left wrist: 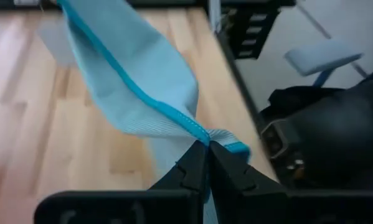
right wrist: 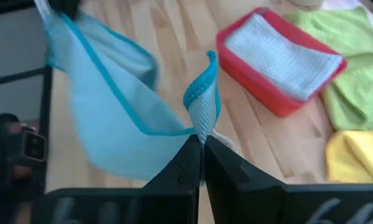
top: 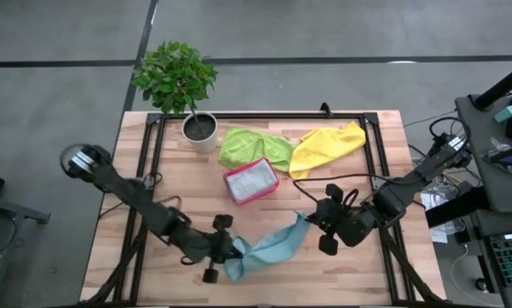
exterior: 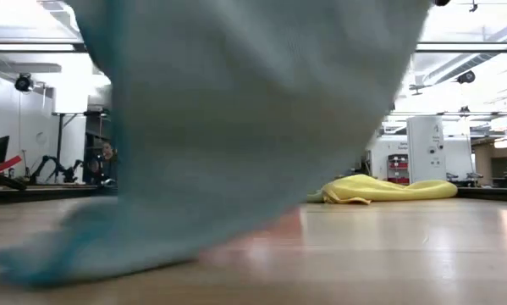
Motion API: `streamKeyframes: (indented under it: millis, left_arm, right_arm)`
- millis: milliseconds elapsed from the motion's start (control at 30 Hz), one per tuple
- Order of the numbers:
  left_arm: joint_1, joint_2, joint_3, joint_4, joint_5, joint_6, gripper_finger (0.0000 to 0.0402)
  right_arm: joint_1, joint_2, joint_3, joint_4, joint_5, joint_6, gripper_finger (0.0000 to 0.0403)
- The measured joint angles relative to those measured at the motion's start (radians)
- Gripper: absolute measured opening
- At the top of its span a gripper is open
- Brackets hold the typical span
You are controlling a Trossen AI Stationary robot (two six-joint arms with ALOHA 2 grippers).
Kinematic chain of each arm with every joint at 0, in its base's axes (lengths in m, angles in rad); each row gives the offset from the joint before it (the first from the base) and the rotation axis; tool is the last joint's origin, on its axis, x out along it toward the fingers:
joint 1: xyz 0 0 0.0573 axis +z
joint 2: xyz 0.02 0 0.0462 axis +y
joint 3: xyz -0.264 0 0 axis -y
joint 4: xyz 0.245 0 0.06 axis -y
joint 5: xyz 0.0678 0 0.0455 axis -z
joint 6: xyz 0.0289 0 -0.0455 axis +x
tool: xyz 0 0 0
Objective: Fold microfiber towels
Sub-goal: Fold the blue microfiber cloth
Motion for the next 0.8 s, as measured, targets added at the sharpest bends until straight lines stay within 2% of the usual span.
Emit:
streamKeyframes:
  millis: [100, 233, 333, 433, 500, 667, 800]
  left_arm:
    - [-0.011, -0.078, 0.006, -0.04, 0.005, 0.028, 0.0]
    - [-0.015, -0.16, 0.002, -0.172, 0.101, -0.057, 0.0]
    - [-0.025, -0.181, -0.01, -0.265, 0.105, -0.157, 0.0]
    - [-0.026, -0.177, -0.037, -0.289, 0.1, -0.181, 0.0]
    - [-0.025, -0.166, -0.056, -0.287, 0.066, -0.181, 0.0]
    - [-0.013, -0.128, -0.106, -0.291, -0.117, -0.184, 0.0]
    - [-0.009, -0.083, -0.129, -0.257, -0.135, -0.187, 0.0]
  right_arm:
    - [-0.002, 0.001, 0.024, -0.003, 0.011, -0.004, 0.0009]
    - [0.001, -0.009, 0.061, -0.024, 0.034, -0.008, 0.0009]
    - [0.001, -0.013, 0.076, -0.081, 0.041, 0.017, 0.0009]
    - [0.001, -0.013, 0.049, -0.087, 0.055, 0.023, 0.0009]
    - [0.0, -0.007, 0.02, -0.08, 0.055, 0.023, 0.0009]
    - [-0.002, 0.007, -0.075, -0.038, 0.08, 0.062, 0.0009]
    - [-0.002, 0.008, -0.163, -0.015, 0.08, 0.12, 0.0009]
